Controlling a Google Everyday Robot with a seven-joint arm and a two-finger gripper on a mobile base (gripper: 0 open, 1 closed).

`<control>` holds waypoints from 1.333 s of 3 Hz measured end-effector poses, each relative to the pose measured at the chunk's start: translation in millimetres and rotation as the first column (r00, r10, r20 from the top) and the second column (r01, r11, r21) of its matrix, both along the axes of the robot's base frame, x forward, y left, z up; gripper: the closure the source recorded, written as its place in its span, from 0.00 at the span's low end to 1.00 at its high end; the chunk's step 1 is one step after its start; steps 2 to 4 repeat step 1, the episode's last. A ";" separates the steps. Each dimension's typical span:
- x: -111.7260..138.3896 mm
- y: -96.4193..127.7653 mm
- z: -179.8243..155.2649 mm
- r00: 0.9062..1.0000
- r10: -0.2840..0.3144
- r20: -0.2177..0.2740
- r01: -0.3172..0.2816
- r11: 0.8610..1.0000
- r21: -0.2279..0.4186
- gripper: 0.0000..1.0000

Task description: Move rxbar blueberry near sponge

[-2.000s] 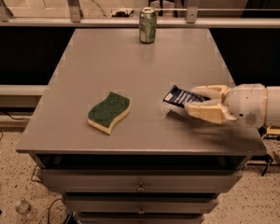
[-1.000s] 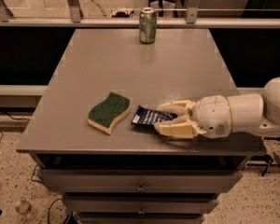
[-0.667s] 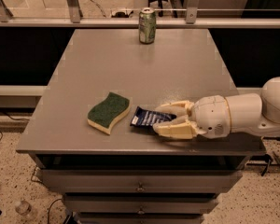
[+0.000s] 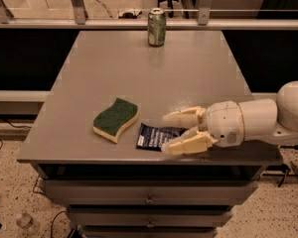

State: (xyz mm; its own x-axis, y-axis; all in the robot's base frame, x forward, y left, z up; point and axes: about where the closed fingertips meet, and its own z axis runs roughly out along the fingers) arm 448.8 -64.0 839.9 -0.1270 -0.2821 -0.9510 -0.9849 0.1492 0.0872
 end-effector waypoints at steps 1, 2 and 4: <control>-0.4 1.8 0.2 1.000 0.004 0.000 -0.004 1.000 0.000 0.00; -0.4 1.8 0.2 1.000 0.004 0.000 -0.004 1.000 0.000 0.00; -0.4 1.8 0.2 1.000 0.004 0.000 -0.004 1.000 0.000 0.00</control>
Offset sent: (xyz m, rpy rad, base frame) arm 0.0000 0.0000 0.0000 0.0000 0.0000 0.0000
